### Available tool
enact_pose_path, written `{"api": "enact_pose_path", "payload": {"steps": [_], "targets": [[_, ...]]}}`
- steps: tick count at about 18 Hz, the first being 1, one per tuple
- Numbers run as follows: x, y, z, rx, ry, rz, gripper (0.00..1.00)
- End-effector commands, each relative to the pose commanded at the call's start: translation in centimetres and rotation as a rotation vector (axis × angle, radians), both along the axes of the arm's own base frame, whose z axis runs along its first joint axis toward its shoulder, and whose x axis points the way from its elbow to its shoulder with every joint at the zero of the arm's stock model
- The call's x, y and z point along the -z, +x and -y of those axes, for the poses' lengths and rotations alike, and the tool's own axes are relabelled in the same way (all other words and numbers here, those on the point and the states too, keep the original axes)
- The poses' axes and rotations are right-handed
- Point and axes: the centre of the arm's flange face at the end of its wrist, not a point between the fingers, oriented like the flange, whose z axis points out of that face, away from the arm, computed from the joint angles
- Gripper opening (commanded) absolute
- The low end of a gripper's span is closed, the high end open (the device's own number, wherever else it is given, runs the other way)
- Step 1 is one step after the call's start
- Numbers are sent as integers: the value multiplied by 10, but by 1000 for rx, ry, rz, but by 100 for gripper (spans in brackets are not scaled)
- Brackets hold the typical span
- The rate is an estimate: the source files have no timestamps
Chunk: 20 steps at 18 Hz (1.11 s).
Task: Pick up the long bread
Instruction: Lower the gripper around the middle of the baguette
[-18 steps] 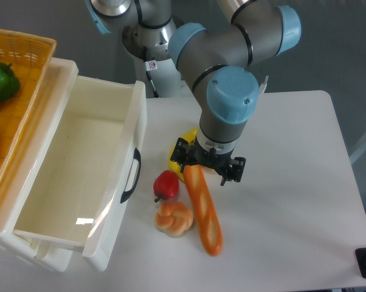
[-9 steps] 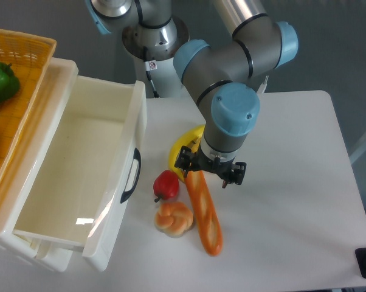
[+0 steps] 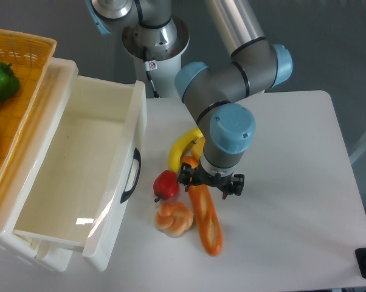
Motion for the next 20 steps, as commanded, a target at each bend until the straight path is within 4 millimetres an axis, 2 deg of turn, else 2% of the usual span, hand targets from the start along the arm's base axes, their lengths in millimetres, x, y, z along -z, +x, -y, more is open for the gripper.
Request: {"api": "enact_pose_path", "payload": {"steps": [3, 8, 11, 14, 20], "targets": [[17, 2, -2, 12, -67, -20, 100], [47, -7, -4, 2, -114, -19, 100], [51, -10, -2, -6, -114, -11, 100], [64, -10, -1, -27, -123, 1, 100], [70, -10, -2, -49, -126, 5, 100]]}}
